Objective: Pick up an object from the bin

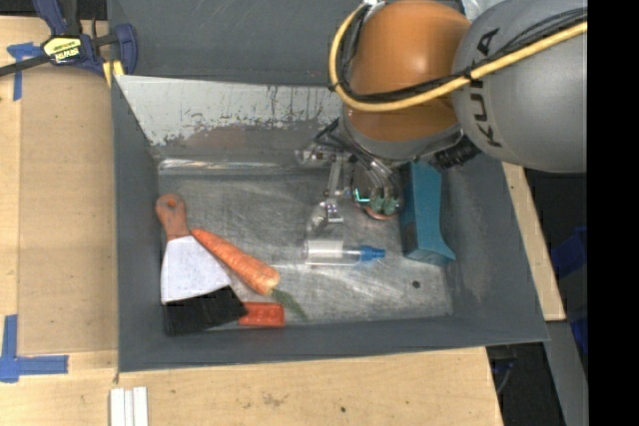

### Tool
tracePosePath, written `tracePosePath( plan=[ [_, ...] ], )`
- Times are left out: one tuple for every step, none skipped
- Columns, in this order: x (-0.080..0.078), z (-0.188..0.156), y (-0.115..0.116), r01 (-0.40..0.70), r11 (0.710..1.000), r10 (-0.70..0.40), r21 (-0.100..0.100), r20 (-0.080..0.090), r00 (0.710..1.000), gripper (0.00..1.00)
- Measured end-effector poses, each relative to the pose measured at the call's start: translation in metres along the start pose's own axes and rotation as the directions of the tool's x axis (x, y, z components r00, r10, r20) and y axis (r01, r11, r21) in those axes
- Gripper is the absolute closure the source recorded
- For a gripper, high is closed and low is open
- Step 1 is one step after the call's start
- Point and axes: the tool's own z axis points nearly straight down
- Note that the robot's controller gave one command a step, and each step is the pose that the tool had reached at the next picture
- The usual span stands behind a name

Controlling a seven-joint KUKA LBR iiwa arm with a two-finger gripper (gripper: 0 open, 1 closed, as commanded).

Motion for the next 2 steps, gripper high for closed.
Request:
tracePosePath(
  plan=[
    [-0.002,-0.005,0.0,-0.002,1.0,0.002,-0.001,0.009,1.0,0.0],
    [0.009,0.033,-0.049,0.039,0.999,-0.039,-0.001,0.012,0.999,0.0]
  ],
)
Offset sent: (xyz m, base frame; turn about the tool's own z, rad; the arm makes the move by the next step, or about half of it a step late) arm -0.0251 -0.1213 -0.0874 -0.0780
